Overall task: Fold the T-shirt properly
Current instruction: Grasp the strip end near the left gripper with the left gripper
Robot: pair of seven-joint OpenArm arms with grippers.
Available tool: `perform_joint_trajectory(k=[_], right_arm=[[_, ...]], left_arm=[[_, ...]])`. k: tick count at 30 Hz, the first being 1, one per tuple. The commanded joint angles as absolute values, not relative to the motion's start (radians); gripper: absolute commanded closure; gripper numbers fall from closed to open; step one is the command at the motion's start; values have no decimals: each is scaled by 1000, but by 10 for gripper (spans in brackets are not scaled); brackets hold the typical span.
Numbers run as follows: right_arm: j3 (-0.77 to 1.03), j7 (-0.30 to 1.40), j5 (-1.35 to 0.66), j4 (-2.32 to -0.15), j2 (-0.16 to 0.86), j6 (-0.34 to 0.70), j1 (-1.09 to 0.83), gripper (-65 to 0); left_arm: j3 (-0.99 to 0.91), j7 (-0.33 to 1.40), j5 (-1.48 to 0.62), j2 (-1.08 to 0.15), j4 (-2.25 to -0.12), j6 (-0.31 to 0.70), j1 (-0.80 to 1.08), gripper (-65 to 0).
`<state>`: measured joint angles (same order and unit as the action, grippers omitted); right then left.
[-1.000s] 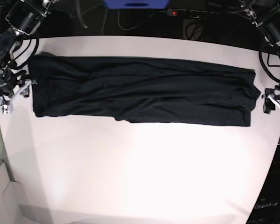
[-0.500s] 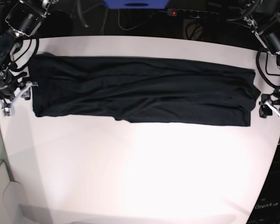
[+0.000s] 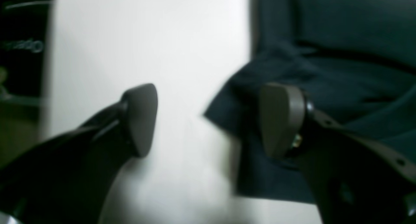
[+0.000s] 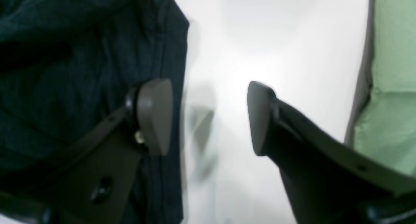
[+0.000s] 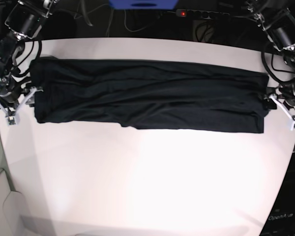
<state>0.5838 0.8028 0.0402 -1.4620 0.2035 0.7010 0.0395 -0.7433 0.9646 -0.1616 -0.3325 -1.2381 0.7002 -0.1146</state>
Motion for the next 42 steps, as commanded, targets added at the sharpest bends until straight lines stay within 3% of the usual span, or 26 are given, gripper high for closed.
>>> perform_joint_trajectory(k=[1,15,31,42], right_arm=[[587,788,31,-1480,222,698,58,-376],[587,788,31,-1480,220,698,53,-376],[587,789,33,-1480,225,698,51,-376],[587,789,33,-1480,226,698,51,-376]], left_arm=[[-748,958,-171,-351,-1260,698,-133,-474],[-746,889,-162,-271,-1247,698,-134,-475],[-750,788,-163,-271,-1024,698,-140,-473],[-750,792,-170,-269,-1007,698,-142,-455]])
